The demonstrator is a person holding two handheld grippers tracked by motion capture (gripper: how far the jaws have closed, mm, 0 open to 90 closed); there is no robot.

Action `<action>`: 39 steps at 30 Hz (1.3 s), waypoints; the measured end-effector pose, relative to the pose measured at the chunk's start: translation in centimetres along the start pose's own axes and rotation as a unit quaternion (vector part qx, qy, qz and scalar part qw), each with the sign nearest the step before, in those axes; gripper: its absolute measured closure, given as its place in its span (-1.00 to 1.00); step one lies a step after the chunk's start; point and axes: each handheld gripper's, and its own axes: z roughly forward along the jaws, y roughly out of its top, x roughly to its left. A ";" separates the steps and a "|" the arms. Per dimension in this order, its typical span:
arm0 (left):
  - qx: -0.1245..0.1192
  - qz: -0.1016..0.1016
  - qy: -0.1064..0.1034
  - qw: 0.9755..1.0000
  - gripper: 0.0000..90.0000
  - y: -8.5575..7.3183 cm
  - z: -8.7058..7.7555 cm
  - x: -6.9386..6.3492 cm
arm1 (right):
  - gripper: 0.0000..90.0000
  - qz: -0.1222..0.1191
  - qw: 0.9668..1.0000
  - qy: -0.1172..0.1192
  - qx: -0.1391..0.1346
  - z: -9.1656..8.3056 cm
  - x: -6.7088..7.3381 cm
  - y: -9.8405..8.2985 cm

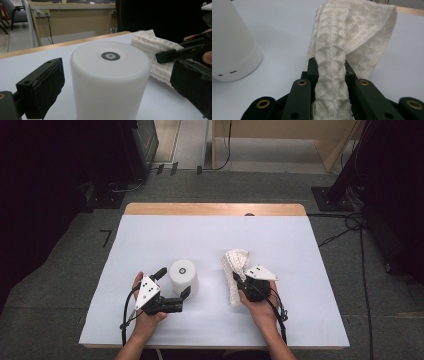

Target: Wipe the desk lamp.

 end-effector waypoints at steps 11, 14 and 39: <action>-0.020 -0.028 0.061 0.998 -1.00 0.1 -1.6 2.3 | -0.11 0.010 0.999 -0.030 0.025 1.5 -0.6 -1.2; -0.024 -0.067 0.077 0.995 -1.00 0.5 -1.9 3.0 | -0.64 0.020 0.998 -0.056 -0.004 0.3 -0.9 -0.7; 0.024 -0.063 0.191 0.979 -1.00 -1.8 -9.4 9.1 | -0.98 0.052 0.988 -0.114 -0.086 -11.0 -11.6 -3.9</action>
